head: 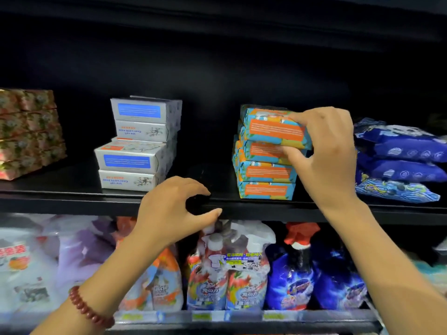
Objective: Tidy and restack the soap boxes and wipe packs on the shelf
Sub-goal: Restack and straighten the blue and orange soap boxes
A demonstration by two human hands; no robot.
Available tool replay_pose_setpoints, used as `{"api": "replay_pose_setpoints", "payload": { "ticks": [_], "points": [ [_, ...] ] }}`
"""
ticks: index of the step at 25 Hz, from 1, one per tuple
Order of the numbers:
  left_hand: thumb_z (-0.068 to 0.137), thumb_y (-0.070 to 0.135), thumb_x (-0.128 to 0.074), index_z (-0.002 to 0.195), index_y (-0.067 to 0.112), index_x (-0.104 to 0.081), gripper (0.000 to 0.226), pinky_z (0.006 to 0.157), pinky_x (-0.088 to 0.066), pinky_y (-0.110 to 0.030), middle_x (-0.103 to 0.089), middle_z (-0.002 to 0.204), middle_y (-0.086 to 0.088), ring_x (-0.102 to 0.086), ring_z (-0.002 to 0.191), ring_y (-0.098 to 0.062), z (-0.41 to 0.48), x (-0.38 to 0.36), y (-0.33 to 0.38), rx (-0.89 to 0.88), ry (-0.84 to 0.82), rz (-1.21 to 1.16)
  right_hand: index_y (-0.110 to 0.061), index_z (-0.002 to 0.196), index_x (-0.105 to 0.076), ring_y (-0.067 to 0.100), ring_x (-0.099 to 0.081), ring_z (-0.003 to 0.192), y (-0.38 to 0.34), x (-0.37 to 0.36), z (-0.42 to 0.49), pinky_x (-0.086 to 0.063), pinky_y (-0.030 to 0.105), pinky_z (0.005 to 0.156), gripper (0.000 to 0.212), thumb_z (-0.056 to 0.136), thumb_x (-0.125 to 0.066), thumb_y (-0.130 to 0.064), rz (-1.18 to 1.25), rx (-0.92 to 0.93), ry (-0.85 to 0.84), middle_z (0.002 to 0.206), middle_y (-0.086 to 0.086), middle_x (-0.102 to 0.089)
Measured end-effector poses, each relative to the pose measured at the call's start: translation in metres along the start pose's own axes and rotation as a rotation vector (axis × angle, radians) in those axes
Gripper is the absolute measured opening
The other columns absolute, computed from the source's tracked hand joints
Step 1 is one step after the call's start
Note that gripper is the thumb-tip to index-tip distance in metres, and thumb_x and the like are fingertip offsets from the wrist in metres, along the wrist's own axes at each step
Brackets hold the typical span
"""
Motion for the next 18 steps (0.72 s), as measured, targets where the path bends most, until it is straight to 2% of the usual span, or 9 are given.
{"api": "replay_pose_setpoints", "payload": {
  "ticks": [2, 4, 5, 8, 9, 11, 14, 16, 18],
  "points": [
    [0.063, 0.069, -0.05, 0.087, 0.031, -0.072, 0.05, 0.075, -0.047, -0.021, -0.069, 0.089, 0.02, -0.06, 0.089, 0.003, -0.002, 0.005, 0.003, 0.118, 0.084, -0.151, 0.002, 0.105, -0.062, 0.03, -0.049, 0.101, 0.0, 0.008, -0.007, -0.028, 0.011, 0.08, 0.031, 0.077, -0.071, -0.009, 0.012, 0.078, 0.058, 0.102, 0.017, -0.059],
    [0.065, 0.064, -0.056, 0.077, 0.029, -0.073, 0.041, 0.072, -0.049, -0.016, -0.072, 0.079, 0.015, -0.065, 0.079, 0.002, 0.001, 0.01, 0.011, 0.246, 0.18, -0.493, 0.005, 0.101, -0.064, 0.031, -0.05, 0.099, -0.004, 0.017, -0.018, -0.032, 0.016, 0.091, 0.029, 0.074, -0.072, 0.0, 0.039, 0.192, 0.151, 0.099, 0.019, -0.061],
    [0.066, 0.062, -0.059, 0.073, 0.026, -0.074, 0.039, 0.067, -0.051, -0.016, -0.073, 0.075, 0.009, -0.067, 0.073, -0.002, 0.006, 0.011, 0.017, 0.306, 0.178, -0.684, 0.007, 0.1, -0.065, 0.031, -0.051, 0.099, -0.008, 0.018, -0.025, -0.034, 0.021, 0.093, 0.027, 0.073, -0.071, 0.004, 0.059, 0.248, 0.193, 0.098, 0.021, -0.062],
    [0.069, 0.058, -0.062, 0.07, 0.018, -0.075, 0.042, 0.052, -0.053, -0.02, -0.072, 0.072, -0.009, -0.067, 0.061, -0.014, 0.017, 0.011, 0.04, 0.45, -0.083, -1.023, 0.005, 0.097, -0.069, 0.029, -0.052, 0.099, -0.023, 0.014, -0.046, -0.041, 0.029, 0.093, 0.016, 0.082, -0.064, 0.002, 0.128, 0.383, 0.266, 0.096, 0.02, -0.065],
    [0.068, 0.056, -0.065, 0.073, 0.019, -0.075, 0.038, 0.051, -0.053, -0.021, -0.072, 0.072, -0.009, -0.067, 0.062, -0.015, 0.017, 0.011, 0.046, 0.427, -0.159, -1.045, 0.001, 0.099, -0.068, 0.028, -0.053, 0.099, -0.027, 0.011, -0.051, -0.042, 0.029, 0.093, 0.014, 0.086, -0.062, -0.001, 0.148, 0.413, 0.276, 0.098, 0.017, -0.066],
    [0.066, 0.047, -0.07, 0.078, 0.02, -0.076, 0.031, 0.057, -0.053, -0.021, -0.073, 0.076, -0.004, -0.07, 0.068, -0.014, 0.011, 0.013, 0.055, 0.35, -0.182, -1.084, -0.006, 0.102, -0.059, 0.025, -0.051, 0.103, -0.032, 0.004, -0.059, -0.041, 0.028, 0.096, 0.014, 0.089, -0.062, -0.007, 0.177, 0.436, 0.241, 0.107, 0.01, -0.059],
    [0.07, 0.036, -0.079, 0.083, 0.015, -0.076, 0.025, 0.067, -0.054, -0.02, -0.075, 0.084, -0.004, -0.072, 0.08, -0.017, 0.004, 0.02, 0.047, 0.3, -0.047, -1.067, -0.012, 0.112, -0.052, 0.021, -0.043, 0.116, -0.031, -0.004, -0.062, -0.034, 0.022, 0.103, 0.036, 0.083, -0.069, -0.025, 0.272, 0.321, 0.009, 0.122, 0.003, -0.045],
    [0.072, 0.027, -0.078, 0.086, 0.012, -0.074, 0.021, 0.067, -0.052, -0.017, -0.075, 0.085, -0.003, -0.072, 0.081, -0.015, 0.004, 0.024, 0.042, 0.255, -0.01, -1.026, -0.02, 0.128, -0.047, 0.013, -0.039, 0.125, -0.027, -0.006, -0.06, -0.034, 0.018, 0.103, 0.061, 0.077, -0.068, -0.044, 0.454, 0.081, -0.173, 0.132, -0.008, -0.041],
    [0.069, 0.024, -0.071, 0.092, 0.013, -0.07, 0.025, 0.067, -0.052, -0.015, -0.075, 0.087, 0.002, -0.071, 0.082, -0.011, 0.006, 0.027, 0.04, 0.207, -0.033, -1.0, -0.034, 0.137, -0.036, 0.001, -0.041, 0.125, -0.025, -0.01, -0.053, -0.038, 0.011, 0.096, 0.074, 0.074, -0.067, -0.056, 0.664, -0.166, -0.335, 0.135, -0.024, -0.037]
  ]
}}
Point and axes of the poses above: each hand's wrist, its own z-axis towards the middle knuckle, its own x-axis out of the back of the hand, y = z × x, the point moved 4 cm from there along z, towards the middle knuckle
